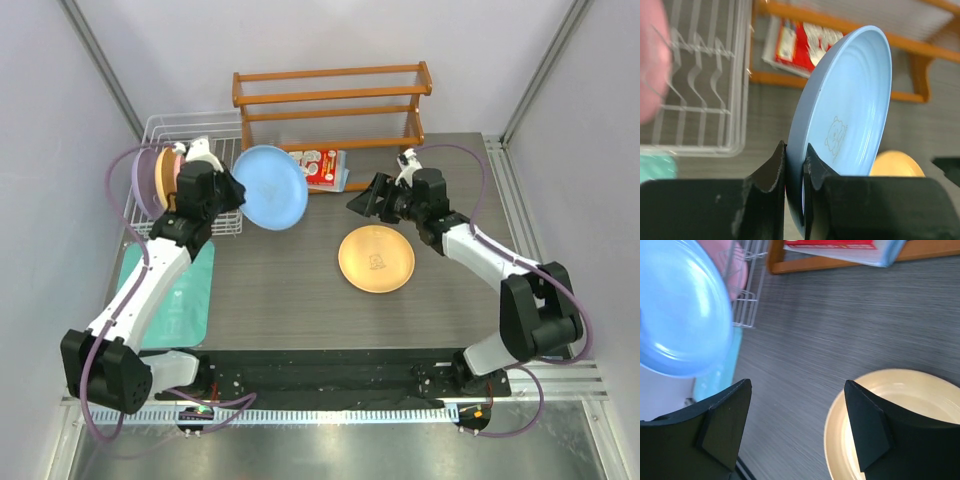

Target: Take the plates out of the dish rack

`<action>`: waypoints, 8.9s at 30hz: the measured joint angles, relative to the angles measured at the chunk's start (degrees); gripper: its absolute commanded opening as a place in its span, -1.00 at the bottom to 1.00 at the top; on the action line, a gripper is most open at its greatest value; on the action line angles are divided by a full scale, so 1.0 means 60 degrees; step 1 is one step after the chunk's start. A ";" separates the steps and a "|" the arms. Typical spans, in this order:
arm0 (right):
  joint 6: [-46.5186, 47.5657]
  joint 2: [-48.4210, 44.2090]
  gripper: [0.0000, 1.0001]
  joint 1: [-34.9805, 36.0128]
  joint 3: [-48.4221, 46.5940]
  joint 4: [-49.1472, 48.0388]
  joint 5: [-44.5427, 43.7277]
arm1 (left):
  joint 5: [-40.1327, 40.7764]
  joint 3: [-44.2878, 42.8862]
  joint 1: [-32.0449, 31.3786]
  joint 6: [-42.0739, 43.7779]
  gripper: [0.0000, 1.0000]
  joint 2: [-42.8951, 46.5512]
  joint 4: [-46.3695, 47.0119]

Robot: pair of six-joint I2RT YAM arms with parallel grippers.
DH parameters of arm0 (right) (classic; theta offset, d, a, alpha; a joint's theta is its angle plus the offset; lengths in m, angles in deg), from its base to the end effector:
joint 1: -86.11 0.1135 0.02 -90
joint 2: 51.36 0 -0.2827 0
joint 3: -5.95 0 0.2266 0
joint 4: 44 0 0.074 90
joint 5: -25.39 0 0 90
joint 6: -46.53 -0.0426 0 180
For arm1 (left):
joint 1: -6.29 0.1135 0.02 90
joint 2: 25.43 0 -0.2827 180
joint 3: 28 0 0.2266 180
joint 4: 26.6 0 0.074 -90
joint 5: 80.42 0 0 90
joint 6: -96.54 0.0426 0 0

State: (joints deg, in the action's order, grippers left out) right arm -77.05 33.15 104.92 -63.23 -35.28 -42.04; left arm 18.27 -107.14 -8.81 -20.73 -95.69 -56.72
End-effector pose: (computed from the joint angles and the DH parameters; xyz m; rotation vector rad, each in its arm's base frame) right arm 0.2929 0.1170 0.2888 0.0003 2.0923 0.9658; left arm 0.2494 -0.0606 0.3725 -0.3075 1.9282 -0.3440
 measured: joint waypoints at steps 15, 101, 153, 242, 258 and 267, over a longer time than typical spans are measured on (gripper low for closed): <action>-0.1599 0.1610 0.48 0.0412 -0.0168 -0.2849 0.1632 | -0.3432 0.1843 0.0000 -0.2816 -1.00 0.0004 0.2076; 0.1585 -0.2630 0.57 -0.0991 0.1344 0.5238 -0.5217 | 0.3974 -0.1246 0.2087 0.2652 0.72 -0.2980 0.0889; 0.1628 -0.1942 0.56 -0.0991 0.1464 0.4648 -0.4728 | 0.6808 -0.0790 0.0608 0.5275 -1.00 -0.3617 0.2787; 0.0878 -0.2670 -0.14 -0.1049 0.1891 0.4907 -0.2626 | 0.5676 0.0288 -0.0142 0.2914 0.99 -0.0838 0.0976; 0.1344 -0.3315 0.61 -0.1049 0.1559 0.5464 -0.4648 | 0.4473 -0.1071 0.2051 0.2867 0.99 -0.2164 0.0790; 0.1410 -0.3140 0.61 -0.1049 0.1290 0.5468 -0.5016 | 0.4368 -0.1158 0.2306 0.2925 0.49 -0.3351 0.1384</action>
State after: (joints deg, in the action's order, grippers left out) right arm -68.60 14.30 98.62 -55.49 -2.48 -72.14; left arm 44.48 -114.09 5.03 -3.17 -115.80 -48.42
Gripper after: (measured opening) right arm 0.803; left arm 0.805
